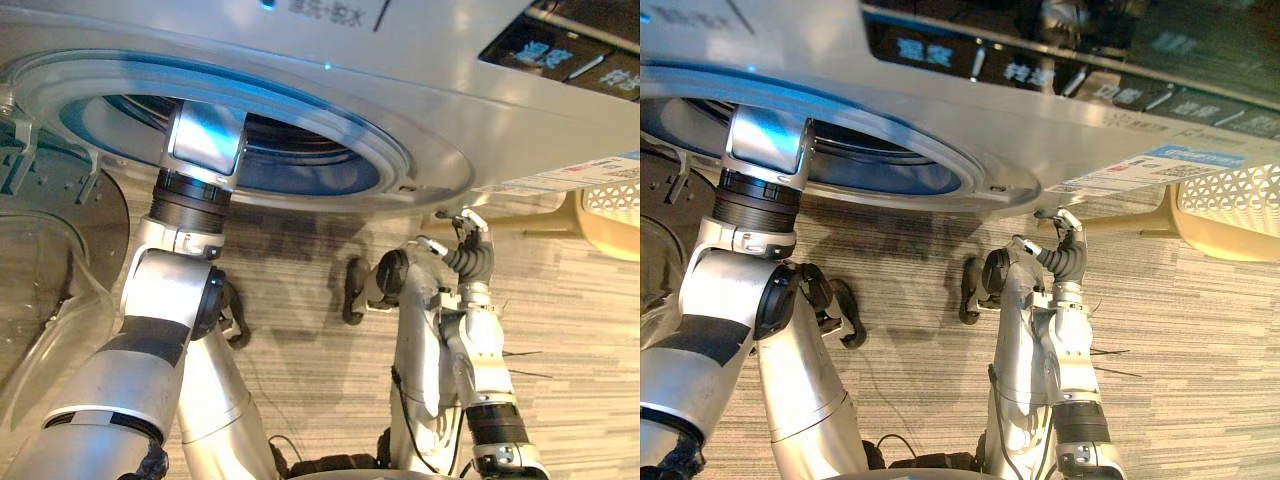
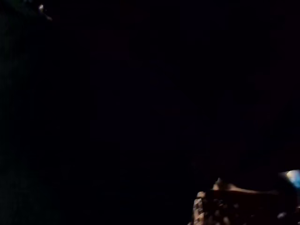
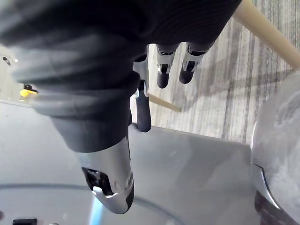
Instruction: Pick up the laundry basket with both hands and put the clothes into the washing machine.
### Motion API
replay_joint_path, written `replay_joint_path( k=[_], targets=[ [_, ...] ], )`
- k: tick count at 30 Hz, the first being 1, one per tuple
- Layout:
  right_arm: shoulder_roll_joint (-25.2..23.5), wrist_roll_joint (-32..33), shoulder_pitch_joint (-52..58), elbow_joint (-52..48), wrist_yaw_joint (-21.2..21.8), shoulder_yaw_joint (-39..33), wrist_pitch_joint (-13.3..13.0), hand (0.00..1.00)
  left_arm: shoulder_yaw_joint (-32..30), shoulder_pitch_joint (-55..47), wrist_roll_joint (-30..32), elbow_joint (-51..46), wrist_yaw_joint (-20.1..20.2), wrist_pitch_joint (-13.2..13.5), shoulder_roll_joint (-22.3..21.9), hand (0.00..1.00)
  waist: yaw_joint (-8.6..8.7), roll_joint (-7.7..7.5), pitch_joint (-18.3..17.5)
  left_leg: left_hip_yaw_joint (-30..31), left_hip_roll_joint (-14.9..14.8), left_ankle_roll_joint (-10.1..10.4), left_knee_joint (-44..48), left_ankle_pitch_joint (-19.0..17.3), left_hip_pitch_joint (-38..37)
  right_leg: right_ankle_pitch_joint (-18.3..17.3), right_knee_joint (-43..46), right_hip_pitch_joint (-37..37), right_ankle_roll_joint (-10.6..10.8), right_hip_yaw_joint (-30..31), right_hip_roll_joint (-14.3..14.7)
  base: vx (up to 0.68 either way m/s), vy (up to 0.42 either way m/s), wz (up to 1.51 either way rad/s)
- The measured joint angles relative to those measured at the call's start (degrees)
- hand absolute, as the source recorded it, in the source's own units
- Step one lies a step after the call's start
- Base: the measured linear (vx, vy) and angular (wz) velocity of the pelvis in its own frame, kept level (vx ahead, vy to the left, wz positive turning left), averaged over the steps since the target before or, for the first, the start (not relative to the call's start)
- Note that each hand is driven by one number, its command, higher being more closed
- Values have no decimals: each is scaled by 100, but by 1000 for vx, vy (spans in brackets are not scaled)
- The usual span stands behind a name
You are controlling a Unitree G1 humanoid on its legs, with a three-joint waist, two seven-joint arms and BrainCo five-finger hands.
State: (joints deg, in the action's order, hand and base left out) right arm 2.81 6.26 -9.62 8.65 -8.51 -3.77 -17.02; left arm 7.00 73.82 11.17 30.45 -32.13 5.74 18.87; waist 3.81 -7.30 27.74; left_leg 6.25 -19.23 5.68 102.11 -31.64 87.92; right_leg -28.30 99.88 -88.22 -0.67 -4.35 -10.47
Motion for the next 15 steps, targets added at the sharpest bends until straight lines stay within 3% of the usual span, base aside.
replay_joint_path(
  k=[4, 8, 12, 15],
  targets=[
    [7, 17, -80, 187, 145, -86, 75, 0, 149, -199, 642, 1045, 925, -402, -181, 0, -20, 0, 0, -16, 51, -3, -25, -1, -121, -12, 5, 154, -14, -1, -69, 32, -23, 9],
    [106, 184, -134, 349, 517, -65, 299, 0, 291, -506, 1964, 1246, 2092, -764, -247, 0, -128, -3, -3, -86, 52, 24, -205, 14, -332, -65, -90, 308, -7, 3, -83, 13, -36, 6],
    [114, 221, -120, 436, 682, 48, 465, 0, 273, -558, 2095, 1244, 2461, -806, -228, 0, -171, 3, -47, -85, 47, 122, -434, 73, -482, -75, -249, 473, -67, -86, -88, 21, -58, 5],
    [24, 218, -46, 715, 750, 218, 520, 0, 254, -915, 2011, 1033, 2454, -792, -264, 0, -165, 31, -417, -69, 31, 169, -644, 102, -487, -88, -428, 510, -117, -191, -83, 55, -46, 0]
  ],
)
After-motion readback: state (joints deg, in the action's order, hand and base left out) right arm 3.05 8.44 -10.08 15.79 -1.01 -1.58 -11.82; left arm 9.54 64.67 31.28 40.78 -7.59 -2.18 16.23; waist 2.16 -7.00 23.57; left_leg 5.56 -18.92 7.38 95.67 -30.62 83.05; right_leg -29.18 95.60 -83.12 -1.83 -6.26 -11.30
